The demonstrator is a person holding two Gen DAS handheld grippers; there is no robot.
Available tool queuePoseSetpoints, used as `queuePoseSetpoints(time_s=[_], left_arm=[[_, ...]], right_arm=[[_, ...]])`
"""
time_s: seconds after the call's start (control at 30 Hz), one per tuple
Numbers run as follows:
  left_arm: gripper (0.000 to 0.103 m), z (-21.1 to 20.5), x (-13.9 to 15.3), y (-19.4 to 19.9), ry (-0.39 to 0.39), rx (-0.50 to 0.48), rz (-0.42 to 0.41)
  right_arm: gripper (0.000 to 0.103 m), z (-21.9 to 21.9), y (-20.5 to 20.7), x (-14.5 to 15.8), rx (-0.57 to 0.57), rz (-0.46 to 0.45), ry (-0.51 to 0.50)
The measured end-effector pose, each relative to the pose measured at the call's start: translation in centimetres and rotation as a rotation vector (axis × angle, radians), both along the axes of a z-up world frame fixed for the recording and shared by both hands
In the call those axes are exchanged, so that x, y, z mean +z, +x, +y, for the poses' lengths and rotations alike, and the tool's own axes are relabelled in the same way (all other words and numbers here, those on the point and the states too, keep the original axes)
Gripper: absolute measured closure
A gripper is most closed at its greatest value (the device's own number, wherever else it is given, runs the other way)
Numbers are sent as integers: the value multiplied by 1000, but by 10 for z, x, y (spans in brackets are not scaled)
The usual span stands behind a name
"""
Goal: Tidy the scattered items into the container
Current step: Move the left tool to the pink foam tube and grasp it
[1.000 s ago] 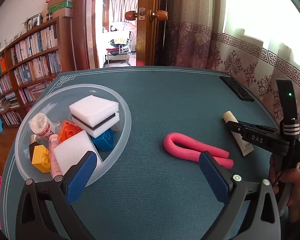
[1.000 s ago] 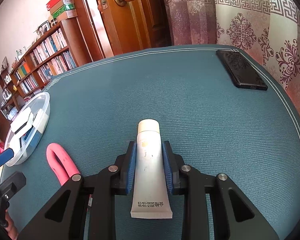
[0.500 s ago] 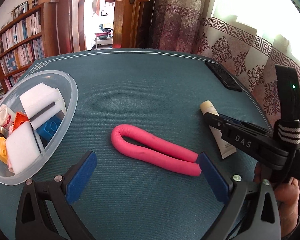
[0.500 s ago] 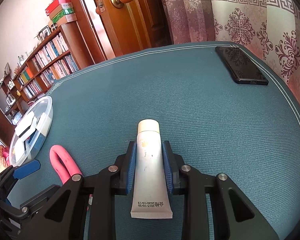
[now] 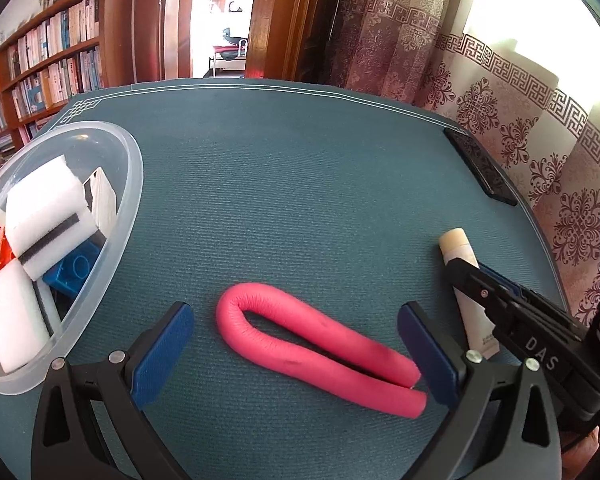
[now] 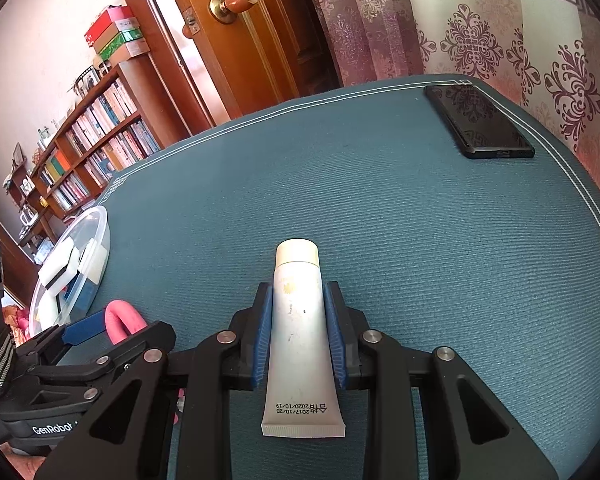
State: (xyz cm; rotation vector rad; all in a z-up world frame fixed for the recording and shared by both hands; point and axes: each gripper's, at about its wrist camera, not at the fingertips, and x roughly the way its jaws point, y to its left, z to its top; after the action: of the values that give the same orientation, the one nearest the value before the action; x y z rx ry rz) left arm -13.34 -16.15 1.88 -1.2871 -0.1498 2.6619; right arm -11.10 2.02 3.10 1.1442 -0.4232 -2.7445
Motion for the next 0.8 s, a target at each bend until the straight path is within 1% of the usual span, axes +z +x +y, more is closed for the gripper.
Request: queuePoseSetpoints(time_s=[0.07,0.2,0.3,0.57,0.8], left_arm=[[1,3,-2,-4,2,0,-4],[1,9,-3,-8,-22,-3,11],[1,12,-4,-10,-24,-10,22],[1,16,-3,-21,49,-47,37],[1,21,-1,-23,66,-77,40]], right_arm=[[74,5,0,0,-15,1,-10],[74,12,-1,0,-40,3,-17],[74,14,-2,0,-47,4,-18],[74,24,-2,0,-75,8,-42],[74,34,-1,2,-100,9,-50]])
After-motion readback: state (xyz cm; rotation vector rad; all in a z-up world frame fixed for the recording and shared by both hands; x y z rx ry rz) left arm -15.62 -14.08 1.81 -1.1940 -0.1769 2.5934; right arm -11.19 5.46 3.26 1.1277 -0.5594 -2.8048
